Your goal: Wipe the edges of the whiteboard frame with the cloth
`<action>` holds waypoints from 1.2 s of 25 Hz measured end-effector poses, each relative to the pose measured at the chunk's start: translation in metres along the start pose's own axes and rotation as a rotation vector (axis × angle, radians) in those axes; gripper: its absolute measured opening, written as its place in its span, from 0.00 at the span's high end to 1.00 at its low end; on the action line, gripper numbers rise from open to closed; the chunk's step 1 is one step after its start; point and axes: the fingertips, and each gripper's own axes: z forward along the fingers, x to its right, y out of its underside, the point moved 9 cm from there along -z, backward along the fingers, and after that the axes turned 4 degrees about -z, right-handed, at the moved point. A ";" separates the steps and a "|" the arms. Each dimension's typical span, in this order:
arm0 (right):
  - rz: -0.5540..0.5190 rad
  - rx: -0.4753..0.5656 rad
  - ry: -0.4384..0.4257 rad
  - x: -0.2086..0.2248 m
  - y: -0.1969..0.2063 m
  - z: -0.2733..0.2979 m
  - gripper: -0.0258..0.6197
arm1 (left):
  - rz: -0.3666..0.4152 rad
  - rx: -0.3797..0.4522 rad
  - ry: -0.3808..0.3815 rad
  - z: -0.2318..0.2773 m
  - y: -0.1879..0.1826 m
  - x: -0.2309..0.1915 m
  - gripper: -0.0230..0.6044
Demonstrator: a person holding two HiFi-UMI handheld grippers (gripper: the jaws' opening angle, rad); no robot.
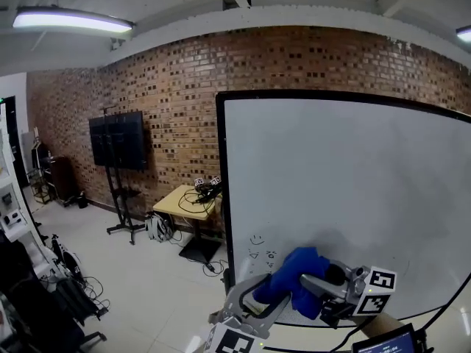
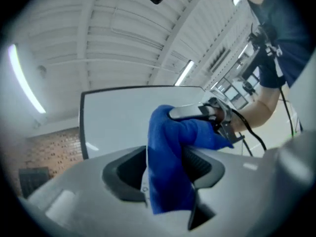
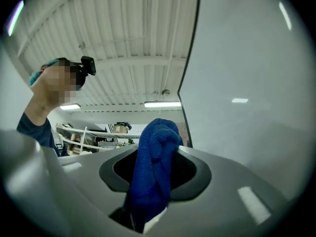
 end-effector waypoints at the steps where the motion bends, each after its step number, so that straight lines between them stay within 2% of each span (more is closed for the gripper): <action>1: -0.049 0.011 0.002 0.005 -0.021 0.009 0.73 | 0.016 0.018 -0.036 0.001 -0.013 -0.012 0.60; 4: -0.155 0.028 0.005 0.021 -0.085 0.040 0.73 | 0.053 0.075 -0.118 0.005 -0.057 -0.054 0.60; 8: -0.248 -0.012 0.024 0.030 -0.154 0.095 0.72 | 0.120 0.068 -0.182 0.017 -0.107 -0.109 0.60; 10: -0.356 -0.040 0.052 0.028 -0.186 0.126 0.72 | 0.196 0.080 -0.234 0.024 -0.130 -0.135 0.62; 13: -0.585 -0.097 0.129 0.023 -0.233 0.164 0.72 | 0.298 0.113 -0.325 0.037 -0.161 -0.172 0.69; 15: -0.742 -0.145 0.202 0.017 -0.262 0.191 0.72 | 0.309 0.114 -0.375 0.039 -0.181 -0.196 0.74; 17: -0.894 -0.208 0.284 0.011 -0.289 0.220 0.72 | 0.288 0.110 -0.404 0.037 -0.197 -0.216 0.75; 19: -1.045 -0.290 0.369 0.011 -0.309 0.248 0.72 | 0.250 0.114 -0.412 0.033 -0.204 -0.228 0.75; 21: -1.148 -0.397 0.458 0.022 -0.321 0.272 0.72 | 0.223 0.120 -0.409 0.030 -0.204 -0.233 0.75; 26: -1.219 -0.696 0.634 0.074 -0.320 0.300 0.72 | 0.218 0.122 -0.370 0.030 -0.186 -0.228 0.75; 30: -1.169 -0.792 0.662 0.090 -0.319 0.300 0.72 | 0.222 0.124 -0.341 0.026 -0.175 -0.229 0.75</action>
